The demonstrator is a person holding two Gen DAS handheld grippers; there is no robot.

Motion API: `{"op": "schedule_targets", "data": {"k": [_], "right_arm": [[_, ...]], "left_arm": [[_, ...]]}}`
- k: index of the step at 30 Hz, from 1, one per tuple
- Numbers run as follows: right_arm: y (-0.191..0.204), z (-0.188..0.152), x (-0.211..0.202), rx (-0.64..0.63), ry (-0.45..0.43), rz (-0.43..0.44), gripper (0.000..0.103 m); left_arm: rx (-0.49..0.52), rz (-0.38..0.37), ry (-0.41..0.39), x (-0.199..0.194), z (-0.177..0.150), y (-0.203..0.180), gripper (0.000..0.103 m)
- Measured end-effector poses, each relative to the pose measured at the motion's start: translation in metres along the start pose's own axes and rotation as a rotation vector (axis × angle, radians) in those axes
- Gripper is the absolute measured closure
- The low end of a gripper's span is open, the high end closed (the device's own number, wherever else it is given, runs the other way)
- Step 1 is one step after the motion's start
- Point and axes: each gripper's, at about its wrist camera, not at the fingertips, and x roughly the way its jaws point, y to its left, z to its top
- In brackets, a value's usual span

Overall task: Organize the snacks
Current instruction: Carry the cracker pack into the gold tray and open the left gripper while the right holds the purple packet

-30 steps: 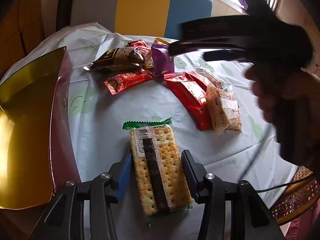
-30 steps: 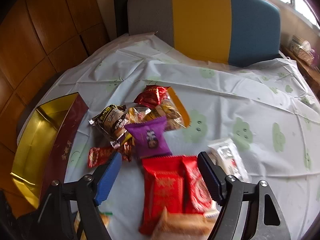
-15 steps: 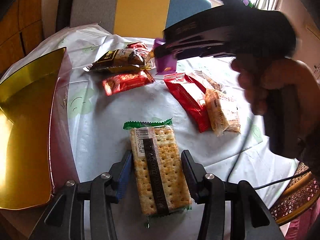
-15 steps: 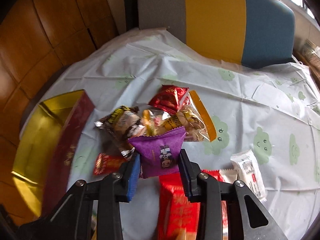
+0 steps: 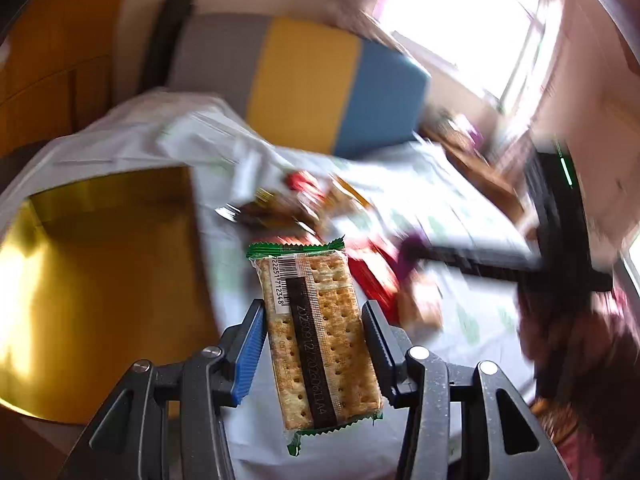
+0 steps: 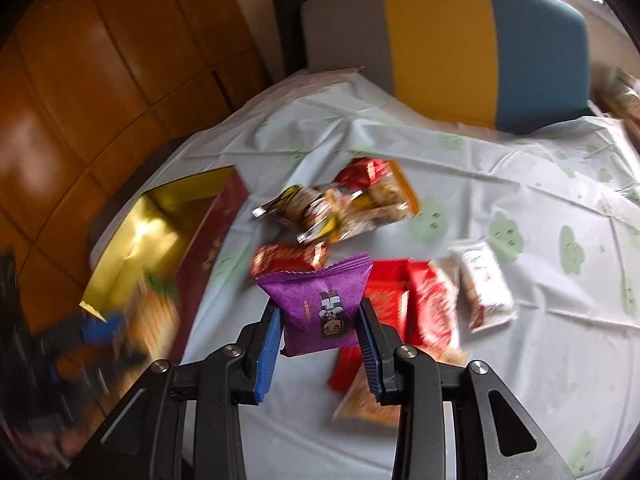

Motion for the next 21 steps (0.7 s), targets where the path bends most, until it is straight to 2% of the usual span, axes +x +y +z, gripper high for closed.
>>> {"op": "schedule_targets", "data": {"k": [2, 4, 9, 14, 21], "right_arm": [[0.009, -0.006, 0.0, -0.03, 0.014, 0.036, 0.066], [0.019, -0.01, 0.003, -0.063, 0.032, 0.077, 0.066], [0.046, -0.027, 0.019, -0.143, 0.101, 0.117, 0.066], [0.057, -0.04, 0.039, -0.19, 0.166, 0.09, 0.066], [0.055, -0.045, 0.053, -0.197, 0.178, 0.063, 0.066]], "left_arm": [[-0.062, 0.026, -0.02, -0.007, 0.012, 0.022, 0.054], [-0.132, 0.086, -0.028, -0.008, 0.025, 0.05, 0.054], [-0.254, 0.151, 0.006, 0.011, 0.046, 0.099, 0.054], [-0.298, 0.181, 0.041, 0.04, 0.06, 0.127, 0.054], [-0.29, 0.187, 0.074, 0.081, 0.085, 0.135, 0.054]]}}
